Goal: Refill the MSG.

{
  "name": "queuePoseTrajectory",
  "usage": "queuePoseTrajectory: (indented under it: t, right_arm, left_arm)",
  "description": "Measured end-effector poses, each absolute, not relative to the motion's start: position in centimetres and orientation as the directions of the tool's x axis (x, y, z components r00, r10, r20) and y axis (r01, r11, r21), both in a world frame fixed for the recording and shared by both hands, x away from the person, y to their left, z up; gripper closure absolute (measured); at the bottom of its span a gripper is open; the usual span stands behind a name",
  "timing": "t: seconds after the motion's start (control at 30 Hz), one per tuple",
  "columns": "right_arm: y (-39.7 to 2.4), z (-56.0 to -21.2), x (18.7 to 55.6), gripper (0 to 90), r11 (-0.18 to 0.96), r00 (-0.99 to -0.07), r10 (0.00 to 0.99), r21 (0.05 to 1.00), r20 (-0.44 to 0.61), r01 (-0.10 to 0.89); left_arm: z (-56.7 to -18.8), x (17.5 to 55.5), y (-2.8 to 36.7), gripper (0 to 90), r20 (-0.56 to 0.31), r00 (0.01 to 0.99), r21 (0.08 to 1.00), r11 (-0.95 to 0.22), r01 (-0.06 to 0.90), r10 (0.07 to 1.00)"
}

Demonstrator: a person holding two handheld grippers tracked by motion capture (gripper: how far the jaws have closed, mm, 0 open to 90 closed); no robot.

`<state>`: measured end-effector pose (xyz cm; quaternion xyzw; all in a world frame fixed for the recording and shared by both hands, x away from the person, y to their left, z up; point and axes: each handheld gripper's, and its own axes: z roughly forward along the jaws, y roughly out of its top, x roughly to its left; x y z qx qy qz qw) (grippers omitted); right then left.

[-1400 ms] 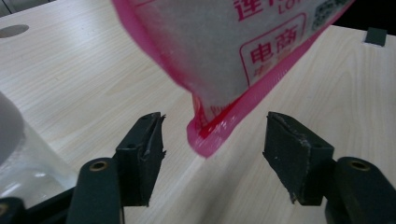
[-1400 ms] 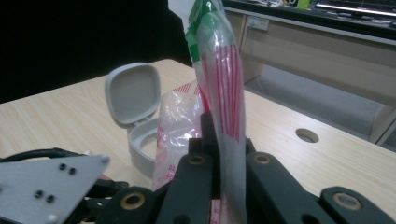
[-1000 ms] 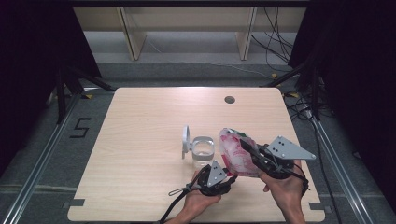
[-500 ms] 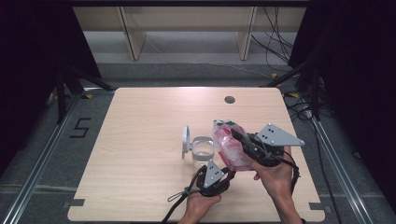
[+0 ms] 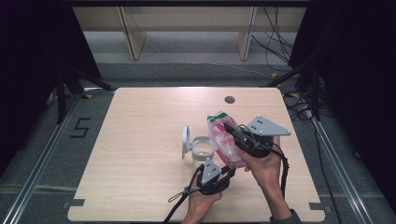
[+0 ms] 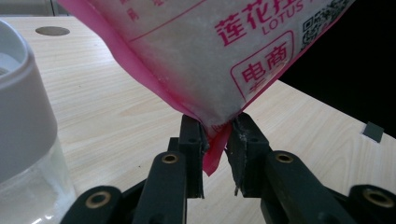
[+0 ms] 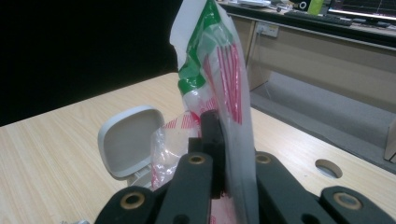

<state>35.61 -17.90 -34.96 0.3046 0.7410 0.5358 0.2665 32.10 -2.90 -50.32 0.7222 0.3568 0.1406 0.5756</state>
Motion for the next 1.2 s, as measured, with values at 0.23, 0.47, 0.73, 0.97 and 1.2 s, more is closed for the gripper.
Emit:
queuePoseTrajectory:
  t: [0.23,0.47,0.73,0.97,1.2]
  right_arm:
    - [-17.4,-35.0,36.1,90.0,0.245,-0.667,0.741,0.955,-0.073,0.168]
    - [-16.7,-35.3,36.4,90.0,0.234,-0.679,0.733,0.950,-0.032,0.208]
    - [-16.3,-35.3,36.9,90.0,0.237,-0.670,0.739,0.956,-0.061,0.174]
    - [-15.9,-35.6,37.0,90.0,0.204,-0.665,0.747,0.957,-0.016,0.205]
    - [-16.0,-35.5,37.0,90.0,0.202,-0.667,0.745,0.956,-0.010,0.212]
  left_arm:
    - [-50.3,32.0,-2.9,75.4,-0.196,0.688,0.932,-0.086,0.353,0.698]
    - [-50.6,32.2,-2.9,75.5,-0.226,0.684,0.929,-0.059,0.366,0.694]
    - [-50.8,32.2,-3.4,75.6,-0.253,0.674,0.929,-0.021,0.370,0.694]
    - [-50.8,32.4,-3.6,75.6,-0.266,0.676,0.928,-0.007,0.372,0.687]
    - [-50.6,32.3,-4.0,75.7,-0.262,0.681,0.929,-0.012,0.370,0.684]
